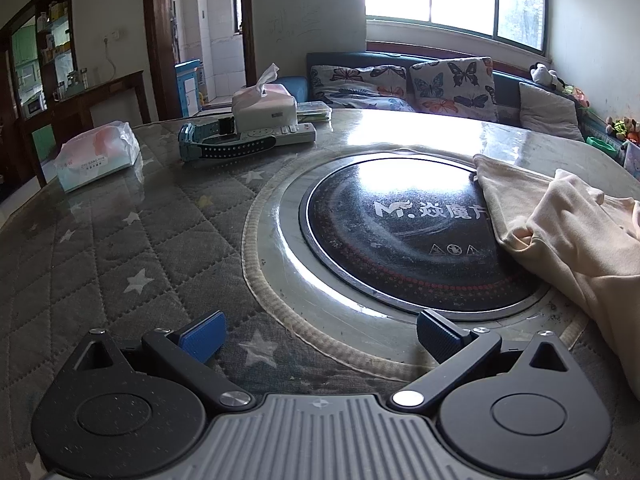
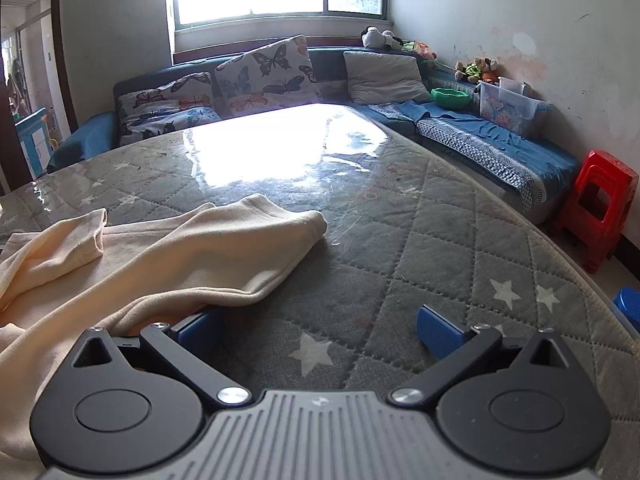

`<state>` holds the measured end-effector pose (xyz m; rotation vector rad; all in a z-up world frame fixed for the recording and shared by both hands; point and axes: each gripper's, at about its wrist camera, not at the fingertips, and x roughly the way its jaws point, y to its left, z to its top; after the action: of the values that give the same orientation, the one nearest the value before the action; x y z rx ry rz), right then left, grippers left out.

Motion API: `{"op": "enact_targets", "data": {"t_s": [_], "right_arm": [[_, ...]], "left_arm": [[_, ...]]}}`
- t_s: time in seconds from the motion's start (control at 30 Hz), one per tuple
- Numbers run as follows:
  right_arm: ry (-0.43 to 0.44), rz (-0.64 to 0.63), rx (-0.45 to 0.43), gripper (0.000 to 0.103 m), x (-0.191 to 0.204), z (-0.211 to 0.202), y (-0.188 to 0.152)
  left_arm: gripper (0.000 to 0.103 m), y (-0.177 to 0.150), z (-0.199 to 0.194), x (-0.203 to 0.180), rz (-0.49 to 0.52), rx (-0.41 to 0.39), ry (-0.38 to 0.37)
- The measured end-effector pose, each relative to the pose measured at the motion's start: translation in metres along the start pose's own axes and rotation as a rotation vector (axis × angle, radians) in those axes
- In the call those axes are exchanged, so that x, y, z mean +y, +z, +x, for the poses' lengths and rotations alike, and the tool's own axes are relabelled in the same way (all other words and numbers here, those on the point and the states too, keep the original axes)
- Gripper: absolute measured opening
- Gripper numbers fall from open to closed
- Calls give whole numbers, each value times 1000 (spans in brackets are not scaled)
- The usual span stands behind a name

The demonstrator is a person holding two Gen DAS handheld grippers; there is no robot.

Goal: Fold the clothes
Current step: 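Move both grippers over the crumpled cream shirt on the table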

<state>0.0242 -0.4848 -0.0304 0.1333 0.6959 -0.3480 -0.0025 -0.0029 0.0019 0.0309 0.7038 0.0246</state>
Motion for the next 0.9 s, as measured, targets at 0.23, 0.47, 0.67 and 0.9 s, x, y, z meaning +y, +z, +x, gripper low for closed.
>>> {"op": "enact_targets", "data": {"t_s": [0.23, 0.47, 0.67, 0.9], "right_arm": [[33, 8, -1, 103, 1, -1, 0], [80, -17, -31, 103, 9, -28, -22], [117, -46, -38, 103, 19, -48, -38], [119, -61, -6, 103, 42, -35, -37]], "left_arm": [[103, -4, -14, -12, -23, 22, 20], [103, -11, -32, -42, -6, 10, -12], [103, -13, -44, -55, -17, 2, -66], [103, -13, -60, -75, -6, -11, -119]]}}
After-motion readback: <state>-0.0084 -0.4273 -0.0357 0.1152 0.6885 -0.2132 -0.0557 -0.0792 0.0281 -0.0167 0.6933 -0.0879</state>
